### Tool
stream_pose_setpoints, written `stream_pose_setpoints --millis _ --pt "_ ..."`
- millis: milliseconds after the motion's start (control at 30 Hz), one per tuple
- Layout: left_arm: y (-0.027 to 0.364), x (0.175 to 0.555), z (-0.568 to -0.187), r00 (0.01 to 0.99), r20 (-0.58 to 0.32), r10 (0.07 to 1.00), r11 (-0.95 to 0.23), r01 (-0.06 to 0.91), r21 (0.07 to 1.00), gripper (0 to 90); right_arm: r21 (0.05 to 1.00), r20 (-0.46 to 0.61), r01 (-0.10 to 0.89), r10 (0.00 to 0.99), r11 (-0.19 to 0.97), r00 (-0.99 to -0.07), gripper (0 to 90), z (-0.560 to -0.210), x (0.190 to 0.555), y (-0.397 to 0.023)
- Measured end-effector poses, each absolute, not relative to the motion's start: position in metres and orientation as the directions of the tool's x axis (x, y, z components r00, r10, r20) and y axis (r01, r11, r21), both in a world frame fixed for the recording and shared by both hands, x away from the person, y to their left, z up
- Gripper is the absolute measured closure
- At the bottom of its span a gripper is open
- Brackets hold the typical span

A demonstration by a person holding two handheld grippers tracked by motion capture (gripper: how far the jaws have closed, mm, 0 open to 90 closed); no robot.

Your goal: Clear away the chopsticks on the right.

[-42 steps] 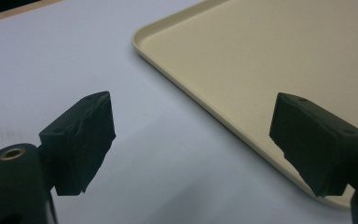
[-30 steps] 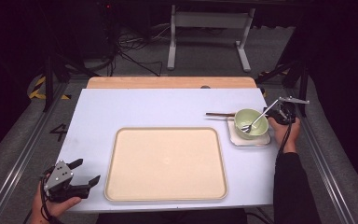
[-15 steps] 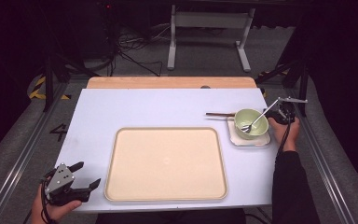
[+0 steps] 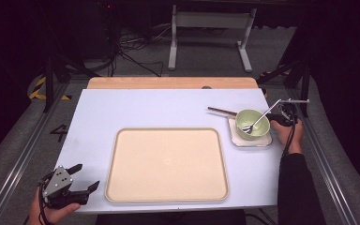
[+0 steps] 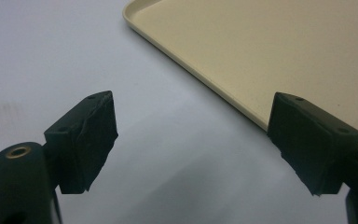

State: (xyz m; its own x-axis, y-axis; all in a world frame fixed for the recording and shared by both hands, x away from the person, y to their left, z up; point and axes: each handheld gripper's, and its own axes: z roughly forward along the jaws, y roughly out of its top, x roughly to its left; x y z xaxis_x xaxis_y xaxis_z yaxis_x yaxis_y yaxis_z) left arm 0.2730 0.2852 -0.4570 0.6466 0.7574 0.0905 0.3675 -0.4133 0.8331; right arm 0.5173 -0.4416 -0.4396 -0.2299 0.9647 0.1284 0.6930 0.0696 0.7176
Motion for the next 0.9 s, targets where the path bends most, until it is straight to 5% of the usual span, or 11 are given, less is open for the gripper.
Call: stream_pose_setpoints --millis 900 --pt "0.285 0.272 -0.455 0.647 0.088 0.758 -0.409 0.366 0.836 16.7 0.760 0.172 0.642 0.921 0.102 -0.350 80.2 -0.425 0.494 -0.459"
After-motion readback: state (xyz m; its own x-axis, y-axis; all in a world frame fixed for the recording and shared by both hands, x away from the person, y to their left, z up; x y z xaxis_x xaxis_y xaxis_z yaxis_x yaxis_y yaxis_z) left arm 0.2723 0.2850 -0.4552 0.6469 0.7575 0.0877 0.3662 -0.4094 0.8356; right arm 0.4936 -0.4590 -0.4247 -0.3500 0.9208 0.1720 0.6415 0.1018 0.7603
